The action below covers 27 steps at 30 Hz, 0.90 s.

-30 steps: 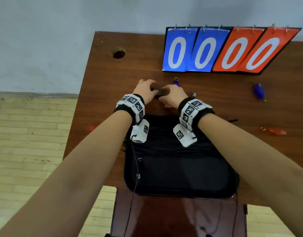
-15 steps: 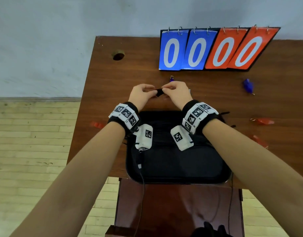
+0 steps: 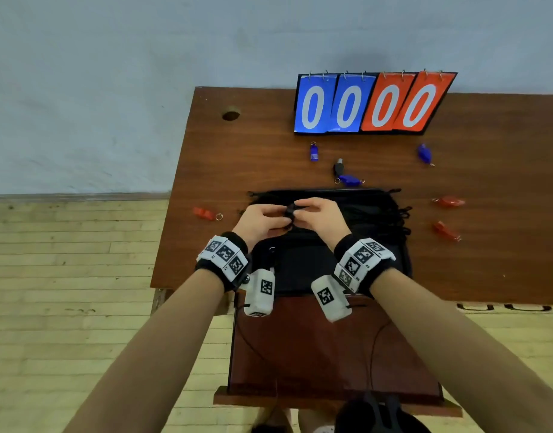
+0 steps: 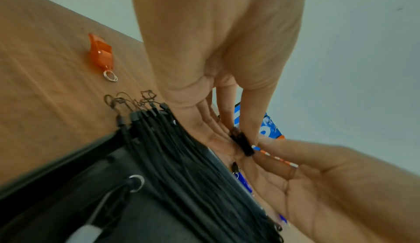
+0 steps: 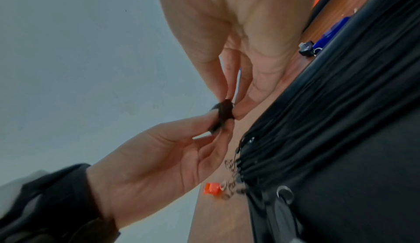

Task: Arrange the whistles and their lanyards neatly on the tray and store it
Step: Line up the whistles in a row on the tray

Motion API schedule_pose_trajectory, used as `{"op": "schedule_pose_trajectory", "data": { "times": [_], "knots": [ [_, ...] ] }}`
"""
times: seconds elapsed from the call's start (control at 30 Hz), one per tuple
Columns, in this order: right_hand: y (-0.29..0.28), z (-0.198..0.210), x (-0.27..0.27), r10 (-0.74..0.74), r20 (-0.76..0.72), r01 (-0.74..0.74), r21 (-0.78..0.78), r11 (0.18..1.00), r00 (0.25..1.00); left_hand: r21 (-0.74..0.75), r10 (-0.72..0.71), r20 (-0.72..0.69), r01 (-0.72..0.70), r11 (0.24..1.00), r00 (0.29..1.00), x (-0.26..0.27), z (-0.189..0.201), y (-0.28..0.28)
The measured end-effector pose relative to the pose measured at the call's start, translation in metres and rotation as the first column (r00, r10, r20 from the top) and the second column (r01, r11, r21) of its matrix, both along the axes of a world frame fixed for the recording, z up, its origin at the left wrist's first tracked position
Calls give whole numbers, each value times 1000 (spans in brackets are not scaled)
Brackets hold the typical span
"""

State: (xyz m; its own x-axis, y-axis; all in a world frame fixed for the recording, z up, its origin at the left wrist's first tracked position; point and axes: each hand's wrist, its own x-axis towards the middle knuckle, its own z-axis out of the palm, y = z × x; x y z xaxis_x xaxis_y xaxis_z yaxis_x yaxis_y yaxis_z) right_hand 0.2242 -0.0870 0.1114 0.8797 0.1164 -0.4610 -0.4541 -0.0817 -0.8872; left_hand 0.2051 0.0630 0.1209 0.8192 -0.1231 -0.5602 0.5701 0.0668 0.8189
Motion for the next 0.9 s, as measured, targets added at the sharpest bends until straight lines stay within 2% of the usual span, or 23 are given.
{"op": "schedule_pose_trajectory", "data": {
  "times": [0.1, 0.2, 0.27, 0.33, 0.5, 0.73, 0.9],
  "knots": [
    [7, -4, -23, 11, -7, -11, -13, 1000, 1000, 204, -124, 93, 103, 974, 988, -20, -8, 5],
    [9, -10, -43, 82, 9, -80, -120, 989, 997, 451, -248, 160, 152, 879, 955, -37, -18, 7],
    [8, -16, -55, 114, 15, -109, -175, 978, 993, 521, -299, 174, 170, 837, 938, -47, -22, 6],
    [5, -22, -63, 122, 10, -117, -200, 973, 993, 497, -306, 169, 187, 847, 937, -56, -26, 4],
    [-8, -33, -74, 108, -42, -113, -146, 983, 993, 343, -197, 132, 142, 929, 971, -72, -41, 4],
    [-18, -47, -75, 110, -137, -118, -51, 992, 984, 318, -117, 120, 73, 945, 986, -77, -56, -8],
    [-25, -54, -68, 164, -118, -164, 7, 986, 979, 365, -118, 134, 62, 929, 984, -72, -57, -14]
  ]
}}
